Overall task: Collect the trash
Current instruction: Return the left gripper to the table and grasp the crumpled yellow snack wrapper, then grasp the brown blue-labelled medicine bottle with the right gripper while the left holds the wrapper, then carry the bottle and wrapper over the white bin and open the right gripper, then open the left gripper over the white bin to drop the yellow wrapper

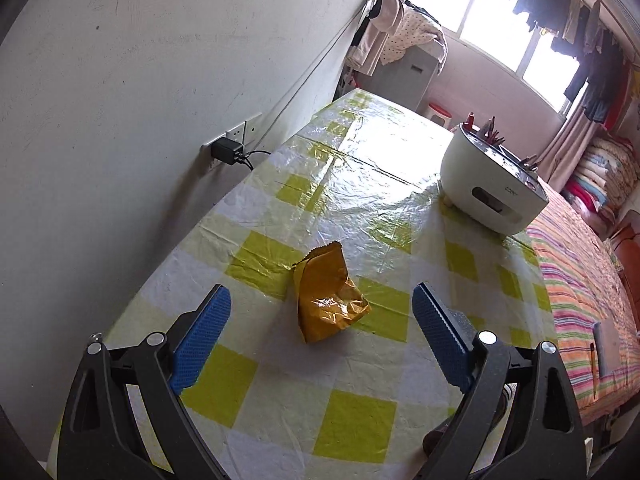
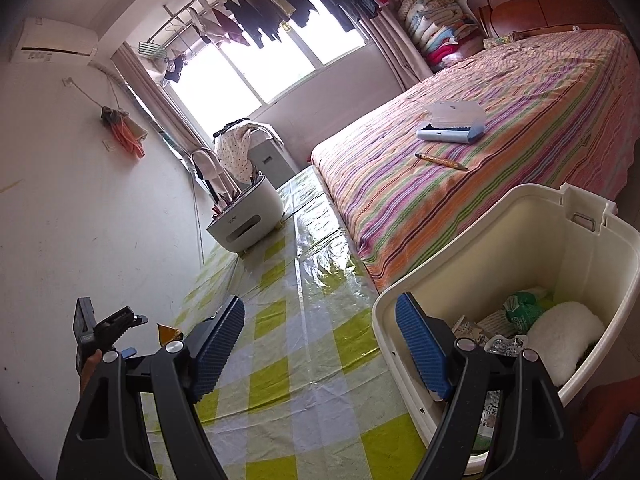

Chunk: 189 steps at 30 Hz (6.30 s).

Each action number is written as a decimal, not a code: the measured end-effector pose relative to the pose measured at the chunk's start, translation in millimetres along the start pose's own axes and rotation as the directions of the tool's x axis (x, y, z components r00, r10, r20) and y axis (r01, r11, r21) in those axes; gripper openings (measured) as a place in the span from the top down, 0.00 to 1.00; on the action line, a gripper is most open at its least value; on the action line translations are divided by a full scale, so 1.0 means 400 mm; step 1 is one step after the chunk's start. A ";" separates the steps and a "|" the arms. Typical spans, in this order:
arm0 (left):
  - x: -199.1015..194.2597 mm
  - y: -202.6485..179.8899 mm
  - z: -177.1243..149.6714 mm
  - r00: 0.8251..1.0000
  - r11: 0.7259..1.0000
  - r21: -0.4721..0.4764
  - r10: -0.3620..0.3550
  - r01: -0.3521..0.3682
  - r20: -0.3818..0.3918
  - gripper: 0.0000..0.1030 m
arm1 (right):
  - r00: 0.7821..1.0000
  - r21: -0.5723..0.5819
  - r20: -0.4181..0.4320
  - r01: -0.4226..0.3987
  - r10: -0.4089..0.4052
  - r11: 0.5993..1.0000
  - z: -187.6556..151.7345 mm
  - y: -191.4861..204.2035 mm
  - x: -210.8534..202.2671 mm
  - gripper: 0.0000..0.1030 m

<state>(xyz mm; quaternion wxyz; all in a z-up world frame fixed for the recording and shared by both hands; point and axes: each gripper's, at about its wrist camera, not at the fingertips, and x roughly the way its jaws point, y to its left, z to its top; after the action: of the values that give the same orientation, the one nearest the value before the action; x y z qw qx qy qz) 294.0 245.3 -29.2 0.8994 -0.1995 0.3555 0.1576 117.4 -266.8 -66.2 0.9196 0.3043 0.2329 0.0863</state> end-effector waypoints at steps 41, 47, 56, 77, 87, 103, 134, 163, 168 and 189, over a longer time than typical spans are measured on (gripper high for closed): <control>-0.001 -0.023 -0.024 0.986 0.990 -0.001 -0.140 0.140 -0.088 0.86 | 0.945 -0.131 -0.317 -0.131 0.083 0.983 -0.066 0.182 0.167 0.26; -0.012 0.022 -0.022 0.984 0.987 -0.052 -0.155 0.151 -0.090 0.86 | 0.894 0.001 -0.444 -0.072 0.065 0.997 -0.073 0.299 0.272 0.26; -0.046 0.047 -0.009 0.975 0.975 -0.080 -0.211 0.205 -0.070 0.86 | 0.815 0.140 -0.579 0.124 -0.021 0.982 -0.105 0.416 0.464 0.26; -0.120 0.046 -0.001 0.961 0.961 -0.053 -0.274 0.272 -0.028 0.85 | 0.727 -0.156 -0.628 0.232 -0.278 0.960 -0.176 0.530 0.676 0.50; -0.171 -0.012 -0.040 0.962 0.961 0.031 -0.273 0.274 -0.021 0.85 | 0.745 -0.166 -0.644 0.086 -0.174 0.982 -0.146 0.422 0.584 0.57; -0.295 -0.260 -0.253 0.925 0.891 0.249 -0.375 0.380 -0.070 0.85 | 0.887 -0.203 -0.456 -0.027 -0.070 0.979 -0.048 0.218 0.294 0.60; -0.394 -0.604 -0.512 0.856 0.724 0.476 -0.496 0.499 -0.145 0.85 | 0.989 -0.044 -0.041 0.139 -0.141 0.989 0.067 -0.085 -0.010 0.60; -0.397 -0.744 -0.598 0.792 0.623 0.504 -0.554 0.598 -0.255 0.84 | 0.966 0.123 0.074 0.239 -0.249 0.963 0.106 -0.214 -0.094 0.46; -0.398 -0.758 -0.618 0.779 0.601 0.511 -0.562 0.615 -0.277 0.84 | 0.957 0.184 0.136 0.229 -0.256 0.956 0.110 -0.235 -0.135 0.46; -0.398 -0.823 -0.676 0.726 0.539 0.495 -0.587 0.681 -0.359 0.84 | 0.909 0.252 0.304 0.211 -0.285 0.944 0.098 -0.253 -0.251 0.46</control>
<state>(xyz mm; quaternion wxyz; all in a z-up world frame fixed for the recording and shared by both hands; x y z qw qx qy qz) 167.2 -191.0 -16.7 0.8794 -0.0324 0.3553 -0.3153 49.7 -398.2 -61.5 0.9112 0.3791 0.1175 -0.1104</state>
